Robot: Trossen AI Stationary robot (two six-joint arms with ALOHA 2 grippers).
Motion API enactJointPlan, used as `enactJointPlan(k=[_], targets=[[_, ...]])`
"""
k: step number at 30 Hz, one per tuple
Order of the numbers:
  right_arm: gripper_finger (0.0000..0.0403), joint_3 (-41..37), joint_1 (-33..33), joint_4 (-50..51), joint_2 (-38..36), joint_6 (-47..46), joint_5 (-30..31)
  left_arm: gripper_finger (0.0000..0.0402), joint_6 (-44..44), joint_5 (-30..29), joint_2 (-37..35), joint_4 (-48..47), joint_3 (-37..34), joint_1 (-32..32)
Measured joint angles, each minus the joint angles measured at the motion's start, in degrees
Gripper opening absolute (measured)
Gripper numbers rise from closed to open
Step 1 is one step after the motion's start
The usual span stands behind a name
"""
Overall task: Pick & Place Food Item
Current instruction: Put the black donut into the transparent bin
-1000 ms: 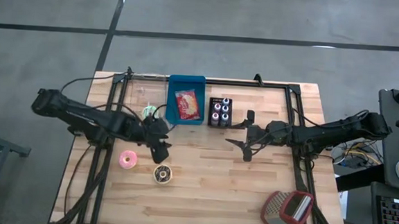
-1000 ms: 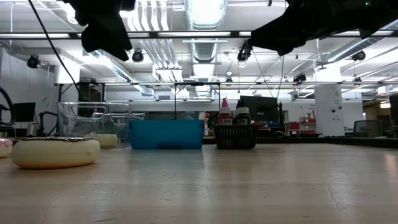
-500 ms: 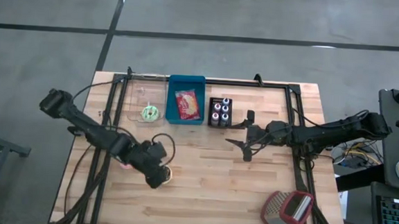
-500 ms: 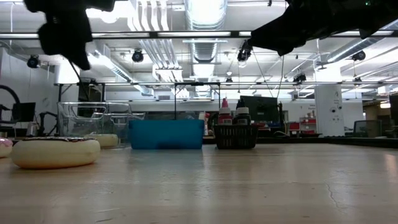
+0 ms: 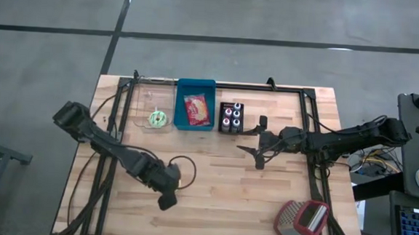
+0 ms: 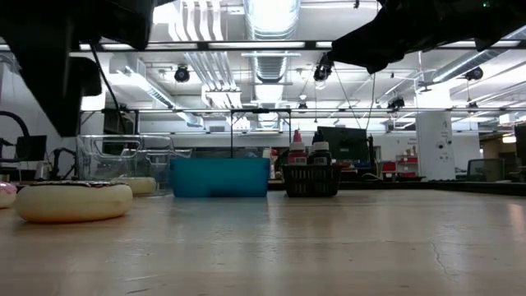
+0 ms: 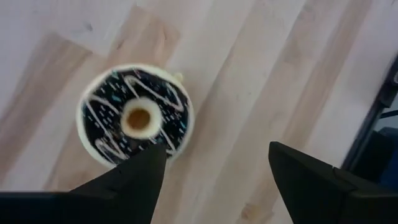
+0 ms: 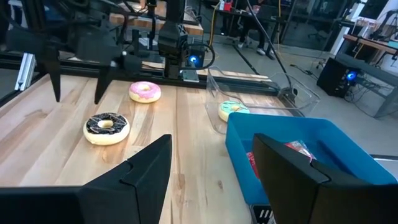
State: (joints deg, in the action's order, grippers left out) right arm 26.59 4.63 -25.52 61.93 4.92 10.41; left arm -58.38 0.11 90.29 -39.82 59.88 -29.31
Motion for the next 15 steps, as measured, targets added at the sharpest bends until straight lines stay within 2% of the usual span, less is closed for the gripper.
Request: enactJointPlan(k=[6,15], targets=[[0.0221,0.00,0.00,0.02,0.00,0.03,-0.01,0.0290,5.10,-0.06,1.77,3.65,-0.09,1.39],[0.0221,0.00,0.01,0.02,0.00,-0.06,-0.01,0.0291,1.15,-0.74,6.70,5.69,-0.11,1.61]])
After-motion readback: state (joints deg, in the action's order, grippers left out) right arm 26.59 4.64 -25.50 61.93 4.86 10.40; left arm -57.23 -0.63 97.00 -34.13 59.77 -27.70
